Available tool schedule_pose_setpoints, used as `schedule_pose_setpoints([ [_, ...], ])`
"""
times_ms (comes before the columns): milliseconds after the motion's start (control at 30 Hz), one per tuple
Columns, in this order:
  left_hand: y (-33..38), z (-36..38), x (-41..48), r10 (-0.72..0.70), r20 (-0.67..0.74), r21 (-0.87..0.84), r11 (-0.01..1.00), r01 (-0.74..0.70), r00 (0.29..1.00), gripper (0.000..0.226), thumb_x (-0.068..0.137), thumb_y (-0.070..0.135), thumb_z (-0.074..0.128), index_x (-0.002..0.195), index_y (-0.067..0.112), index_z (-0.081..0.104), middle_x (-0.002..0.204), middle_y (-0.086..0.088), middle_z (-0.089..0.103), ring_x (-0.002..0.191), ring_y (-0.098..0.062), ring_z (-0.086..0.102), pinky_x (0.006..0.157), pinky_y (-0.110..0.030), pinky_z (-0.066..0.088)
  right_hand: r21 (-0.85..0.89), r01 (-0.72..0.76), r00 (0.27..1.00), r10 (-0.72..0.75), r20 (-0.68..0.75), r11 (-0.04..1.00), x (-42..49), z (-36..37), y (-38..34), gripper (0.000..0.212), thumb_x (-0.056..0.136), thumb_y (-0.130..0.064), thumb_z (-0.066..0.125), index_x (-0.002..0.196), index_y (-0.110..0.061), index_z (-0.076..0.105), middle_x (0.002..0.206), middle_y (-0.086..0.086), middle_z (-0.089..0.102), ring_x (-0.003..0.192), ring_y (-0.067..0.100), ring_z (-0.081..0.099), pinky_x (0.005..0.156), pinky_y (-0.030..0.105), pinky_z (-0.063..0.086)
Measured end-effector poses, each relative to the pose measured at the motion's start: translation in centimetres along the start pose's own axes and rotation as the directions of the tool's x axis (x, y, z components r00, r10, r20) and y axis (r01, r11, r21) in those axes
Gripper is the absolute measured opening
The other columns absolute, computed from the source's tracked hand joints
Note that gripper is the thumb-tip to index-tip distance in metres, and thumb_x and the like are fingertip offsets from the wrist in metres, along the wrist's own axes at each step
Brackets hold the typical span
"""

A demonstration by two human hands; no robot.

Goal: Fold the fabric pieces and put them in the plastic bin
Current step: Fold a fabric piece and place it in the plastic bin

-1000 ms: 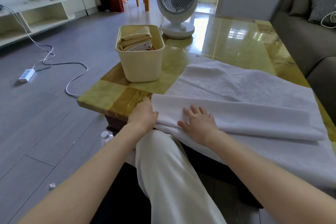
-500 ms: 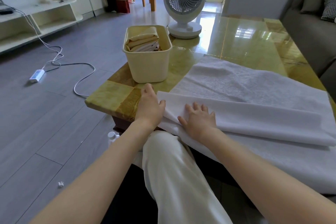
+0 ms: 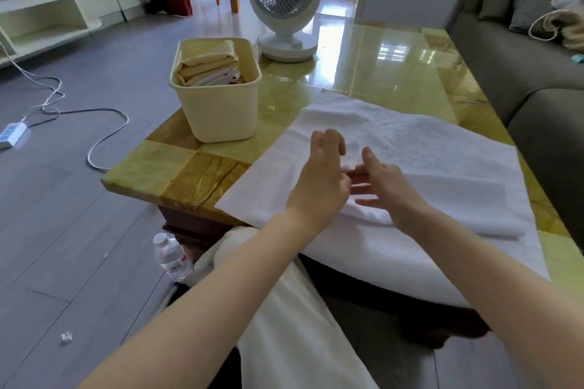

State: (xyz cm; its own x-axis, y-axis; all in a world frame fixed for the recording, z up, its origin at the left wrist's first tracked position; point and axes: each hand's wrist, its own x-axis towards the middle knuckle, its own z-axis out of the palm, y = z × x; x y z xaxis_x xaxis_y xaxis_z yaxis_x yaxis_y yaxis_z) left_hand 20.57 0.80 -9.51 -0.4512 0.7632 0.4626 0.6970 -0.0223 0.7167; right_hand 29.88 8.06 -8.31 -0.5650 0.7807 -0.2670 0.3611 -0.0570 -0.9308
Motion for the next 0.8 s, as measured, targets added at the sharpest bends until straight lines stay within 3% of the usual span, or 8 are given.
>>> schedule_pose_setpoints([
  [100, 0.5, 2.1, -0.4, 0.011, 0.117, 0.005, 1.000, -0.012, 0.993, 0.037, 0.070, -0.018, 0.044, 0.091, 0.012, 0.036, 0.096, -0.001, 0.033, 0.069, -0.017, 0.040, 0.064, -0.033, 0.042, 0.007, -0.088, 0.996, 0.088, 0.029, 0.996, 0.0, -1.5, 0.8, 0.042, 0.098, -0.045, 0.039, 0.092, -0.012, 0.064, 0.079, -0.002, 0.070, 0.077, 0.013, 0.066, 0.080, 0.030, 0.050],
  [233, 0.0, 2.8, -1.1, 0.023, 0.196, 0.071, 0.997, -0.038, 0.980, 0.032, 0.073, -0.014, 0.050, 0.100, 0.002, 0.046, 0.099, -0.006, 0.039, 0.079, -0.022, 0.047, 0.075, -0.038, 0.045, -0.027, -0.085, 0.995, 0.086, 0.056, 0.996, 0.7, -2.1, 1.7, 0.016, 0.093, -0.020, 0.056, 0.096, -0.007, 0.066, 0.085, 0.004, 0.067, 0.079, 0.016, 0.065, 0.076, 0.024, 0.050],
  [333, -1.2, 2.2, -1.2, -0.031, 0.162, 0.363, 0.931, -0.031, 0.986, 0.043, 0.078, 0.004, 0.058, 0.118, 0.011, 0.045, 0.116, -0.007, 0.044, 0.105, -0.023, 0.046, 0.089, -0.033, 0.036, -0.022, -0.113, 0.993, 0.113, 0.029, 0.993, 1.5, -1.9, 1.6, 0.014, 0.094, -0.018, 0.054, 0.100, -0.010, 0.064, 0.096, 0.007, 0.066, 0.087, 0.019, 0.066, 0.083, 0.031, 0.052],
  [400, -2.1, 1.3, -1.1, -0.134, 0.083, 0.497, 0.865, 0.076, 0.987, 0.048, 0.081, 0.013, 0.057, 0.125, 0.016, 0.039, 0.123, -0.006, 0.040, 0.114, -0.024, 0.040, 0.091, -0.032, 0.032, -0.033, -0.117, 0.993, 0.118, 0.031, 0.993, 2.0, -1.7, 1.0, 0.012, 0.095, -0.019, 0.052, 0.097, -0.013, 0.062, 0.095, 0.004, 0.067, 0.090, 0.019, 0.067, 0.089, 0.038, 0.051],
  [500, -3.0, 0.5, -1.0, -0.310, 0.046, 0.507, 0.826, 0.245, 0.949, 0.050, 0.084, 0.016, 0.054, 0.129, 0.013, 0.034, 0.125, -0.009, 0.037, 0.110, -0.027, 0.044, 0.087, -0.038, 0.040, -0.026, -0.094, 0.995, 0.095, 0.020, 0.995, 2.2, -1.8, 0.2, 0.014, 0.095, -0.019, 0.052, 0.104, -0.011, 0.060, 0.093, 0.003, 0.066, 0.089, 0.019, 0.066, 0.091, 0.041, 0.050],
  [633, -3.2, 0.4, -1.0, -0.464, 0.108, 0.280, 0.863, 0.421, 0.879, 0.045, 0.087, 0.010, 0.051, 0.128, 0.010, 0.032, 0.126, -0.011, 0.036, 0.081, -0.025, 0.049, 0.070, -0.034, 0.044, -0.004, -0.088, 0.996, 0.088, -0.028, 0.996, 2.2, -2.4, -0.2, 0.021, 0.095, -0.017, 0.052, 0.110, -0.005, 0.060, 0.100, 0.009, 0.066, 0.087, 0.020, 0.066, 0.088, 0.035, 0.053],
  [700, -3.4, 0.3, -1.2, -0.419, 0.119, 0.310, 0.877, 0.367, 0.900, 0.045, 0.087, 0.006, 0.050, 0.128, 0.010, 0.033, 0.125, -0.010, 0.037, 0.081, -0.024, 0.049, 0.068, -0.032, 0.042, -0.004, -0.106, 0.993, 0.106, -0.052, 0.994, 2.2, -2.8, 0.2, 0.019, 0.095, -0.015, 0.051, 0.109, -0.004, 0.059, 0.089, 0.007, 0.064, 0.083, 0.020, 0.066, 0.083, 0.033, 0.054],
  [800, -4.1, -0.1, -1.4, -0.267, 0.196, 0.459, 0.876, 0.152, 0.944, 0.046, 0.086, 0.003, 0.052, 0.128, 0.015, 0.039, 0.123, -0.008, 0.038, 0.100, -0.026, 0.050, 0.071, -0.030, 0.040, -0.055, -0.193, 0.981, 0.192, -0.038, 0.980, 2.0, -3.2, 1.4, 0.011, 0.095, -0.012, 0.051, 0.103, -0.007, 0.057, 0.073, 0.005, 0.062, 0.058, 0.012, 0.063, 0.056, 0.021, 0.053],
])
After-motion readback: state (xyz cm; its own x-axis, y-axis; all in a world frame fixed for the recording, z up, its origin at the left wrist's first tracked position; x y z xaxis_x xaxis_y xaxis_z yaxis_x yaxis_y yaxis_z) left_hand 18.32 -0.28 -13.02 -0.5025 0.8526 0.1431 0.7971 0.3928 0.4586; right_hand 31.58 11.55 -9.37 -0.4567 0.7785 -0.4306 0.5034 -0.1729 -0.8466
